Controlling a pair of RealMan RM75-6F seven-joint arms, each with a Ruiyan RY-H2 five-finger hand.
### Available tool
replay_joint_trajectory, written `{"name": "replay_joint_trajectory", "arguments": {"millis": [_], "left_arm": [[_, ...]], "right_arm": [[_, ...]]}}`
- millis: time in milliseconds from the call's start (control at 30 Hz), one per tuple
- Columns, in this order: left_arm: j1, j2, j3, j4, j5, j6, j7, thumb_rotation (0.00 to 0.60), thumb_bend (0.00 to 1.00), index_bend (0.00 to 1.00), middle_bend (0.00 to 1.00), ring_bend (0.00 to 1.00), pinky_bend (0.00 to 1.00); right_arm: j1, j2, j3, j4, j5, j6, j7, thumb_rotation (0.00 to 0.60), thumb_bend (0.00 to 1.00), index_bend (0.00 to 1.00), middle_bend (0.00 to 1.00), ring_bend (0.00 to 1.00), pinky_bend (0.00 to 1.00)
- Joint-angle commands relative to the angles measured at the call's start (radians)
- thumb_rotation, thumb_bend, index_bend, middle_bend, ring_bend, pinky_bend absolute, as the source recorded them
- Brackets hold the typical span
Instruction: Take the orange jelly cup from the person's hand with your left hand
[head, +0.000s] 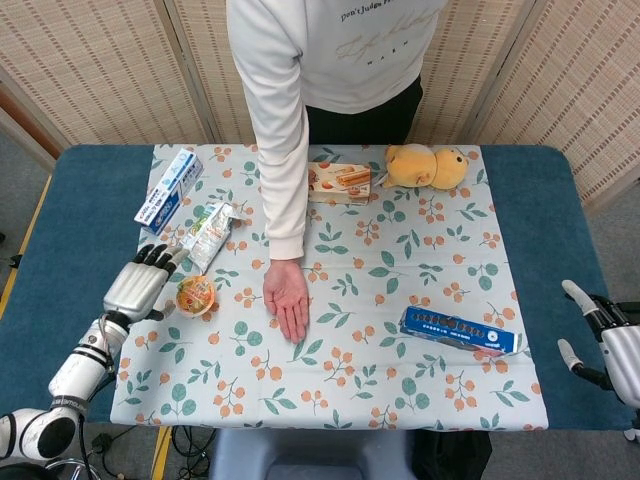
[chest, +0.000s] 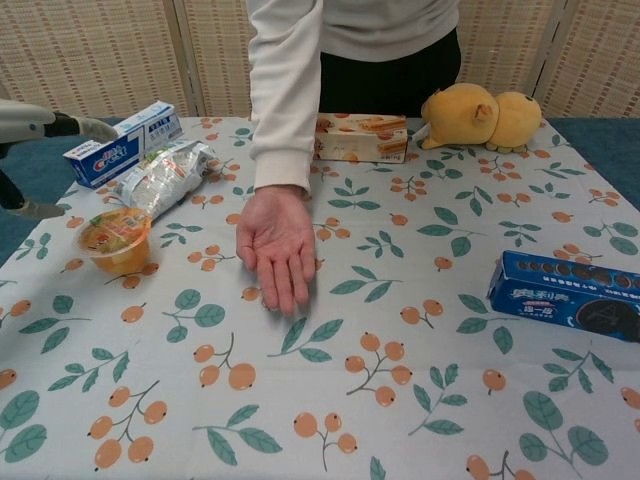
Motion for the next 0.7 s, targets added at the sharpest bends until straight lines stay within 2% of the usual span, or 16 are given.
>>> {"name": "replay_joint_trajectory", "arguments": {"millis": [33,167,367,567,700], "left_arm": [[0.101,0.045,0.032,-0.088,-0.001,0.147,0.046,0.600,0.28,0.00,0.00,0.00,0.05],[0.195,0.041,0.047,-0.126,0.032,0.302,0.054,0.600,0.28,0.00,0.00,0.00,0.05],[0.331,0.015,0.069,-0.134,0.145,0.492,0.008,0.600,0.28,0.00,0.00,0.00,0.05],[0.415,0.004,0.094,-0.149,0.225,0.581,0.018,0.600,0.28,0.00,0.00,0.00,0.05],[0.450,-0.017,0.091,-0.147,0.269,0.620,0.044,0.600,0.28,0.00,0.00,0.00,0.05]], "right_arm": [[0.003,-0.006,-0.002,0.007,-0.001,-0.007,0.002,0.600,0.38,0.09,0.23,0.19,0.41],[0.009,-0.017,-0.002,0.015,-0.002,-0.016,0.009,0.600,0.38,0.09,0.23,0.19,0.41],[0.013,-0.027,0.000,0.020,-0.001,-0.019,0.010,0.600,0.38,0.09,0.23,0.19,0.41],[0.015,-0.034,-0.003,0.019,-0.005,-0.023,0.008,0.600,0.38,0.09,0.23,0.19,0.41],[0.012,-0.034,-0.005,0.017,-0.004,-0.021,0.006,0.600,0.38,0.09,0.23,0.19,0.41]]}}
